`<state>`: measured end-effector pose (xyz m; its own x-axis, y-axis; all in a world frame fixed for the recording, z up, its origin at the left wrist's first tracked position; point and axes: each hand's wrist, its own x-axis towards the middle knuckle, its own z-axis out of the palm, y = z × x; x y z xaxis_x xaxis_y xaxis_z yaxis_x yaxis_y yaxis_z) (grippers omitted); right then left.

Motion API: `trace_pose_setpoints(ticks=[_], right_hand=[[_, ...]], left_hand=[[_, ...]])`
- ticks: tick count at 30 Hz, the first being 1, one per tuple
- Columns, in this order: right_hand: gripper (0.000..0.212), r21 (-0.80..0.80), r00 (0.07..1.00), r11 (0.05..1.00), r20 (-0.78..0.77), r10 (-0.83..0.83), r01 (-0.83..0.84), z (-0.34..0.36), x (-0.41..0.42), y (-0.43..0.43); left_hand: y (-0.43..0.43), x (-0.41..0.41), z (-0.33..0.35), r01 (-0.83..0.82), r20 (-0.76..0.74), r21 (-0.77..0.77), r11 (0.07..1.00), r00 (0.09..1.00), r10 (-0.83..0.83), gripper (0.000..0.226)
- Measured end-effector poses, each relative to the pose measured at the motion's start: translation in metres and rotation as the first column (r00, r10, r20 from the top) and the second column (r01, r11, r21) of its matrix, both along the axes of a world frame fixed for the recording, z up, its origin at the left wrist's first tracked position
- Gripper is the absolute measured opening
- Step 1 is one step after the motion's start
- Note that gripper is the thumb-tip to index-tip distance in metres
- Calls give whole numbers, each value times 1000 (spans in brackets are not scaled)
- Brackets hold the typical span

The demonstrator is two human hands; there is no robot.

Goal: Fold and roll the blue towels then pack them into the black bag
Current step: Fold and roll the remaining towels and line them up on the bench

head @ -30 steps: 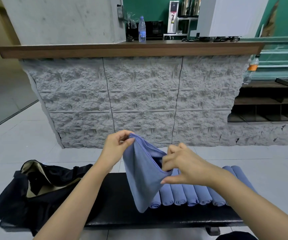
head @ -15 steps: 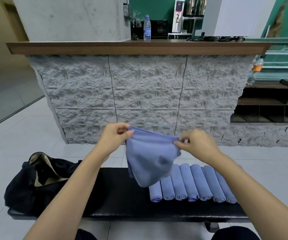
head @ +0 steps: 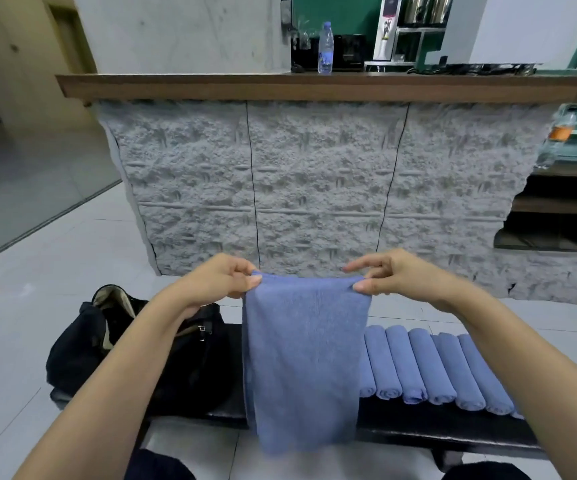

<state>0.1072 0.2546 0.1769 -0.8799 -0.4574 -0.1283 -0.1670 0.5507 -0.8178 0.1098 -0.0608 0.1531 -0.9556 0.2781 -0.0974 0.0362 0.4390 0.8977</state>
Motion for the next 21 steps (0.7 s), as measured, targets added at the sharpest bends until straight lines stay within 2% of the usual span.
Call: trace_pose_setpoints(ticks=[3,4,7,9,11,14,16,19,21], right_hand=[[4,133,999,991,-32,-31,35,-28,-31,-26],[4,168,997,984,-60,-47,57,-40,-43,-35],[8,218,953,954,-264,-147,207,-60,-81,-59],[3,161,879,930,-411,-241,331,-59,-100,-69],[9,96,789,907,-536,-299,409,-63,-108,-74],[8,52,655,916,-715,-244,398,-97,-99,-78],[8,117,617,918,-771,-158,380,-136,-89,-75],[19,374,704,866,-709,36,331,-212,-74,-71],[31,570,773,784,-603,197,245,-265,-57,-73]], left_hand=[[-8,-22,-27,-70,-19,-167,983,997,68,12],[-9,-33,-36,-128,-45,-190,973,992,122,14],[-13,-63,-47,-313,-177,-118,942,941,290,12],[-18,-80,-44,-396,-299,-13,918,878,374,2],[-24,-90,-44,-437,-428,18,899,809,402,6],[-34,-90,-78,-414,-586,-99,905,759,283,9],[-40,-84,-121,-364,-617,-198,910,767,173,11],[-36,-67,-196,-253,-566,-472,845,822,-70,18],[-32,-52,-247,-164,-473,-661,733,848,-237,26]])
